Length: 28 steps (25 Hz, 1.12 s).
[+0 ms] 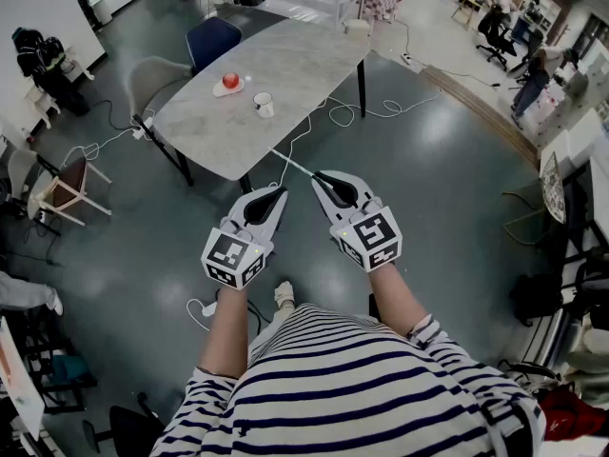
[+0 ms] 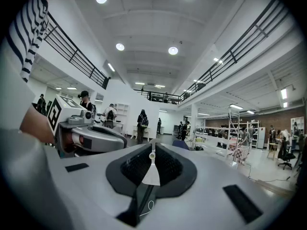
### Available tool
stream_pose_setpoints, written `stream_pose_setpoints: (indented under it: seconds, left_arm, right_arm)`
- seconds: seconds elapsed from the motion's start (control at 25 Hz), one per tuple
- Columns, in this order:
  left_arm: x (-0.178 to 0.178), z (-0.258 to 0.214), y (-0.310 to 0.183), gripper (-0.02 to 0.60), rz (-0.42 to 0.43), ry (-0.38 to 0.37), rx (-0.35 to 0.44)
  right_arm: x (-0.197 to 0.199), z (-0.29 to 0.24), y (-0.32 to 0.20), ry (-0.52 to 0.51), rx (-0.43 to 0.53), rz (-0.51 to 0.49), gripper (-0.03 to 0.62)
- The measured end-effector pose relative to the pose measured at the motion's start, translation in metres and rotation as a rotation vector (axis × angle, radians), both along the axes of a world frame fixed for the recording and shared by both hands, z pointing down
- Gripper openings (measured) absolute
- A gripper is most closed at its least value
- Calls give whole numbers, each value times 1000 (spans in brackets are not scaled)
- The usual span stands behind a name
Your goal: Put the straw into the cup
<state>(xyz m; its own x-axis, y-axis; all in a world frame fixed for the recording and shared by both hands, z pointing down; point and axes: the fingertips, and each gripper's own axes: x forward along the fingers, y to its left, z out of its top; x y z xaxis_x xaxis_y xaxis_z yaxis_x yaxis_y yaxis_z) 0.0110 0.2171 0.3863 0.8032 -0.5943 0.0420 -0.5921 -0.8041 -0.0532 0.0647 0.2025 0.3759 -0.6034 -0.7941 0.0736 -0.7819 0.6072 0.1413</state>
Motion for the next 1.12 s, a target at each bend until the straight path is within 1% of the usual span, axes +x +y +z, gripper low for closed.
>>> stream_pose_setpoints:
  seconds: [0.68, 0.76, 0.88, 1.12]
  left_arm:
    - [-2, -1, -2, 6, 4, 1, -8]
    - [-4, -1, -2, 6, 4, 2, -8]
    - [-8, 1, -4, 6, 1, 3, -9]
    - [-16, 2, -13, 6, 1, 1, -16]
  right_arm:
    - [2, -3, -1, -2, 2, 14, 25]
    - [1, -4, -1, -16, 3, 11, 25]
    - [-1, -10, -1, -70, 13, 1, 25]
    - [-10, -10, -9, -67, 11, -5, 25]
